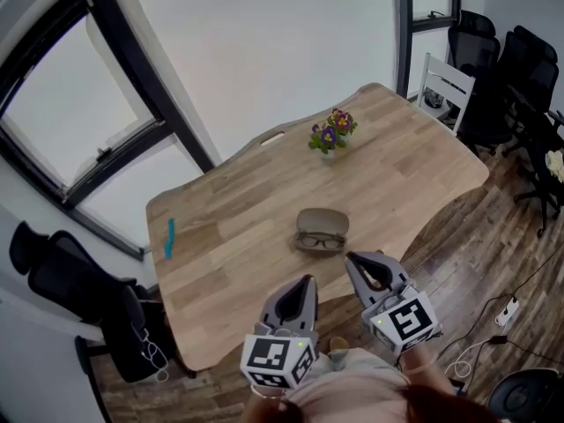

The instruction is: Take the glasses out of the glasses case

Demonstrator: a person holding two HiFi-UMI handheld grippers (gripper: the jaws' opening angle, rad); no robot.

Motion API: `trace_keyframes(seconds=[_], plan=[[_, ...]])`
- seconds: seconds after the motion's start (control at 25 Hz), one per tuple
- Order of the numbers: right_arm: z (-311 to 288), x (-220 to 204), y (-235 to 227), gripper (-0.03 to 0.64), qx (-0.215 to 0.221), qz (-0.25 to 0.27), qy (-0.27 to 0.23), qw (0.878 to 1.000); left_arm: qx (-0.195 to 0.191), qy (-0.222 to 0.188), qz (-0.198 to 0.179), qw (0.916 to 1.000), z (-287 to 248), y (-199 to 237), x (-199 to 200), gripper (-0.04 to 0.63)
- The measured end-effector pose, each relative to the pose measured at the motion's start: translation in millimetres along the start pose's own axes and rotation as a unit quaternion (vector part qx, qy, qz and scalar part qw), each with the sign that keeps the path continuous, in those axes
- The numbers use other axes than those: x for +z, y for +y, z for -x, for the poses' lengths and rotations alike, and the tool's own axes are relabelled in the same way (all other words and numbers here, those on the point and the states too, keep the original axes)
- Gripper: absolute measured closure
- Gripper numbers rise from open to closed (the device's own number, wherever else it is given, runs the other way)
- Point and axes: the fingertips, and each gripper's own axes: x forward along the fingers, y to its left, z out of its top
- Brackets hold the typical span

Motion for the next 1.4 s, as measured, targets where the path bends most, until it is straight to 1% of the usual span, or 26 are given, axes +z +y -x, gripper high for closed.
trace_keyframes(seconds=[0.16,0.28,0.36,0.52,0.8,0.88,0.96,1.08,1.4], plan=[[-7.8,-6.0,-4.0,0.615,0.002,-0.002,0.007,1.0,0.01,0.003,0.007,0.9999,-2.9,10.6,-1.6,0.594],[-14.1,-7.5,-4.9,0.615,0.012,-0.021,-0.001,1.0,0.009,0.006,0.009,0.9999,-7.7,17.3,-1.6,0.595],[-18.4,-10.8,-5.2,0.615,0.015,-0.031,-0.001,0.999,0.006,0.009,0.009,0.9999,-12.9,21.6,-2.4,0.595],[-29.5,-18.0,-13.1,0.615,0.004,-0.03,0.01,1.0,-0.006,0.013,0.007,0.9999,-28.0,29.8,0.9,0.595],[-50.6,-28.1,-24.8,0.615,-0.006,-0.052,0.02,0.998,-0.023,0.02,0.012,0.9995,-50.0,46.4,5.3,0.595],[-56.0,-28.8,-27.4,0.615,-0.008,-0.047,0.023,0.999,-0.027,0.021,0.012,0.9993,-55.6,50.8,7.9,0.594],[-61.5,-30.8,-29.9,0.615,-0.011,-0.032,0.029,0.999,-0.031,0.022,0.011,0.9992,-61.4,55.1,9.5,0.595],[-69.9,-39.0,-33.6,0.615,-0.015,-0.01,0.048,0.999,-0.035,0.024,0.01,0.999,-69.4,62.3,10.9,0.595],[-89.0,-66.2,-49.2,0.615,-0.015,0.005,0.09,0.996,-0.042,0.028,0.011,0.9986,-90.4,78.0,9.4,0.595]])
